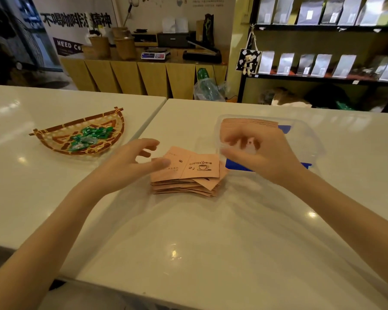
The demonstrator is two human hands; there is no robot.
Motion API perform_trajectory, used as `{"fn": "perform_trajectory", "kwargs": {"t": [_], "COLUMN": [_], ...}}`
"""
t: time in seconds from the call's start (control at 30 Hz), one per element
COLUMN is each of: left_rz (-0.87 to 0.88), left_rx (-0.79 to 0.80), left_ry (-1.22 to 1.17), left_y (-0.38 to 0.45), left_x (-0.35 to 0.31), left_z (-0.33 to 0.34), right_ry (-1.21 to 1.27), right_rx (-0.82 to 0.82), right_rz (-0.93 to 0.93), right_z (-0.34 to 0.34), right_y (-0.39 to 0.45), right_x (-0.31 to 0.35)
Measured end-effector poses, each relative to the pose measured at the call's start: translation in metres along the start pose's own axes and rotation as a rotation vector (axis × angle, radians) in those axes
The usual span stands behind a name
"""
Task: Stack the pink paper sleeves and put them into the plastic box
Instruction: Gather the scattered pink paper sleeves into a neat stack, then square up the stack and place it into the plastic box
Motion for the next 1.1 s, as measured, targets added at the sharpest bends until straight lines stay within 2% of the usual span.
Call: {"fn": "perform_trajectory", "kwargs": {"t": [0.07, 0.2, 0.27, 0.5, 0.77, 0.93, 1.1], "left_rz": [-0.122, -0.268, -0.316, -0.397, -0.407, -0.365, -0.32], "left_rx": [0.03, 0.163, 0.194, 0.242, 0.226, 0.208, 0.192], "left_ry": [-0.017, 0.001, -0.024, -0.075, -0.081, -0.063, -0.096], "left_y": [0.0, 0.0, 0.0, 0.002, 0.005, 0.005, 0.003], "left_x": [0.016, 0.026, 0.025, 0.028, 0.034, 0.036, 0.035], "left_z": [0.0, 0.015, 0.021, 0.029, 0.027, 0.027, 0.029], "right_ry": [0.123, 0.158, 0.147, 0.195, 0.199, 0.245, 0.292], "right_rx": [-0.033, 0.252, 0.316, 0.298, 0.403, 0.35, 0.365], "right_rz": [0.163, 0.547, 0.624, 0.688, 0.671, 0.641, 0.599], "right_z": [-0.006, 0.03, 0.044, 0.062, 0.072, 0.071, 0.072], "right_y": [-0.009, -0.028, -0.034, -0.033, -0.031, -0.033, -0.035], "right_x": [-0.018, -0.052, -0.058, -0.058, -0.052, -0.051, -0.047]}}
Point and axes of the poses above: each hand's wrist, its own y-axis towards the middle knuckle, its own z-axis out of the palm, x = y × z, the point moved 10 cm from there along y, towards the middle knuckle, and after that the axes turned 8 degrees about x, right-handed, at the moved point
